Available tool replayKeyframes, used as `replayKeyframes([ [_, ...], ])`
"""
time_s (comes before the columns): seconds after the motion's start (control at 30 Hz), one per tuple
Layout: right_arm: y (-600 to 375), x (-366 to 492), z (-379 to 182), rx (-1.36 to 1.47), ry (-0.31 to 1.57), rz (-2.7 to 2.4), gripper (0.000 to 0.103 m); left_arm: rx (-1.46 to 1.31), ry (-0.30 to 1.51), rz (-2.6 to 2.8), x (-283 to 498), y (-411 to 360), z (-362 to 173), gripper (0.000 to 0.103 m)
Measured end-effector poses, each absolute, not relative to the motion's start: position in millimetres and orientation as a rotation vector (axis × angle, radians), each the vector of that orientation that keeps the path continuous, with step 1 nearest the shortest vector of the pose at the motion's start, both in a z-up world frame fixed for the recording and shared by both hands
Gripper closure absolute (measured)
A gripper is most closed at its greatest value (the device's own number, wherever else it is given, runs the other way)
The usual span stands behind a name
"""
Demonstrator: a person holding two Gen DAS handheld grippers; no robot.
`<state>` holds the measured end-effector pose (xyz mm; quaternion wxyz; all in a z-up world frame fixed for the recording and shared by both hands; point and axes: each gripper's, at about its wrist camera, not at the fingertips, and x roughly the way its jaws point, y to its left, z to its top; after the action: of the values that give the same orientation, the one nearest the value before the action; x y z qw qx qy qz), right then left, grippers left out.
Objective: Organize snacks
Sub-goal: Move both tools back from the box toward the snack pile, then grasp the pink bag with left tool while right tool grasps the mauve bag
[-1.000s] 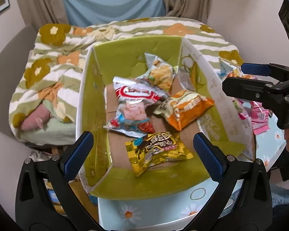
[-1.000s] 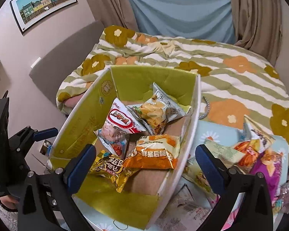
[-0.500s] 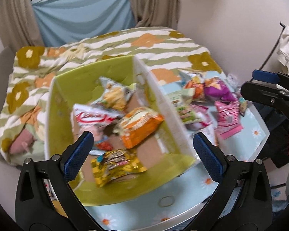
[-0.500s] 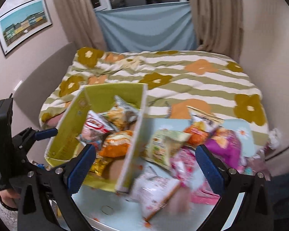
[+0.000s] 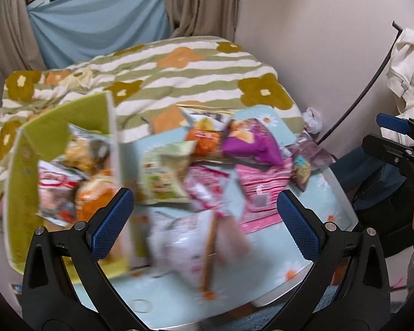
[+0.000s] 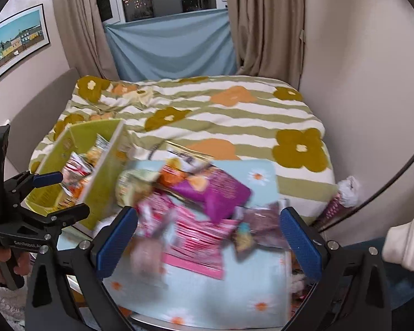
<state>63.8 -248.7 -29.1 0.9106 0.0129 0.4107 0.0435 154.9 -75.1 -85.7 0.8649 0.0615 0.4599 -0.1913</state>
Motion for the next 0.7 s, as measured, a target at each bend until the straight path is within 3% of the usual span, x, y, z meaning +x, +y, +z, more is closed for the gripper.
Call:
replayKeyframes([
  [0.33, -339, 88, -82, 0.092, 0.958, 0.149, 0.0, 0.063, 1.073, -0.335, 161, -154, -152, 0.0],
  [0.7, -365, 129, -154, 0.138, 1.042, 0.215, 0.0, 0.076, 1.143, -0.259, 177, -193, -220, 0.0],
])
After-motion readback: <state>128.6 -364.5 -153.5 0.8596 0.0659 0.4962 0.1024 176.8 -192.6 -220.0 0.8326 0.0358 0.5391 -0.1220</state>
